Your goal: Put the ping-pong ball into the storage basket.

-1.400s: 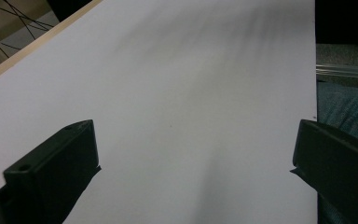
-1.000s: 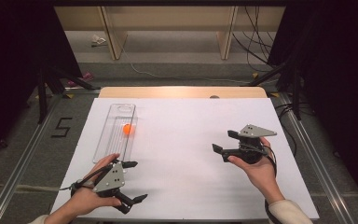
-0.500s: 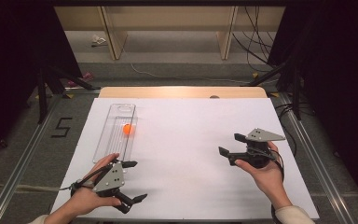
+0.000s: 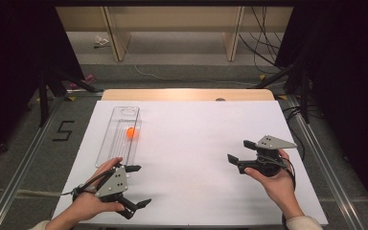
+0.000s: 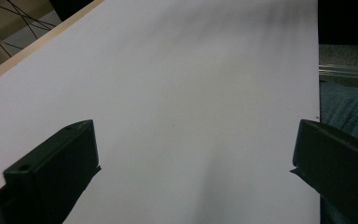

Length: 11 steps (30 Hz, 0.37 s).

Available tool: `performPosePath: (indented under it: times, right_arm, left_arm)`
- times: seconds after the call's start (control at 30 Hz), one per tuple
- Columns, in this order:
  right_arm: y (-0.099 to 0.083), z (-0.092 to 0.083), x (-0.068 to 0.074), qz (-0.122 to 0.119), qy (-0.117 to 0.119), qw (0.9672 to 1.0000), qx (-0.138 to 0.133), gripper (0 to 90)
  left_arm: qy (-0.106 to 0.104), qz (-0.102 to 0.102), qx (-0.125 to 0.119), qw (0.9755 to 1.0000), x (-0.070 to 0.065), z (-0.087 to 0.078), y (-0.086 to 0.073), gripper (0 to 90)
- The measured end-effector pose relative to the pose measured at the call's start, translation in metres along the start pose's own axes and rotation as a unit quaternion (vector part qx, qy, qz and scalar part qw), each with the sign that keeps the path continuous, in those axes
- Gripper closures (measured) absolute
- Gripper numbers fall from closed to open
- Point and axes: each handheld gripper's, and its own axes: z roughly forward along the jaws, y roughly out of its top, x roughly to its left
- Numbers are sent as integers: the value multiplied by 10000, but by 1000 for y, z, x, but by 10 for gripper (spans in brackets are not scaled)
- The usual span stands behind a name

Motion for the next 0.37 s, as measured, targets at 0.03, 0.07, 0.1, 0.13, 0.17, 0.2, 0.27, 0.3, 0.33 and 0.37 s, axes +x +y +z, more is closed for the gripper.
performPosePath:
  times: [0.03, 0.07, 0.1, 0.13, 0.17, 0.2, 0.27, 0.3, 0.33, 0.37]
  right_arm:
    - [0, 0, 0, 4, 12, 10000, 5, 163]
    - [0, 1, 0, 2, 15, 10000, 11, 163]
    - [-1, 2, 0, -3, 20, 10000, 20, 163]
    - [-1, 2, 0, -5, 26, 10000, 29, 163]
    - [-1, 2, 0, -5, 31, 10000, 33, 163]
    - [-1, 2, 1, -13, 33, 10000, 36, 163]
    - [-1, 3, 1, -12, 36, 10000, 46, 163]
    - [-1, 3, 1, -19, 45, 10000, 50, 163]
    - [-1, 3, 1, -24, 45, 10000, 59, 163]
    - [-1, 4, 1, -33, 51, 10000, 70, 163]
  left_arm:
    - [0, 2, -2, 10000, 0, 0, 0, 0]
    - [0, 4, -3, 10000, 0, 0, 0, 0]
    - [0, 2, -5, 10000, 0, 0, 0, 0]
    - [1, -5, -2, 10000, 0, 0, 0, 0]
    - [1, -4, -3, 10000, 0, 0, 0, 0]
    - [8, 2, -3, 10000, 0, 0, 0, 0]
    - [6, 6, -9, 10000, 0, 0, 0, 0]
    - [-2, 3, -10, 10000, 0, 0, 0, 0]
    - [-4, 5, -12, 10000, 0, 0, 0, 0]
    - [1, -3, -11, 10000, 0, 0, 0, 0]
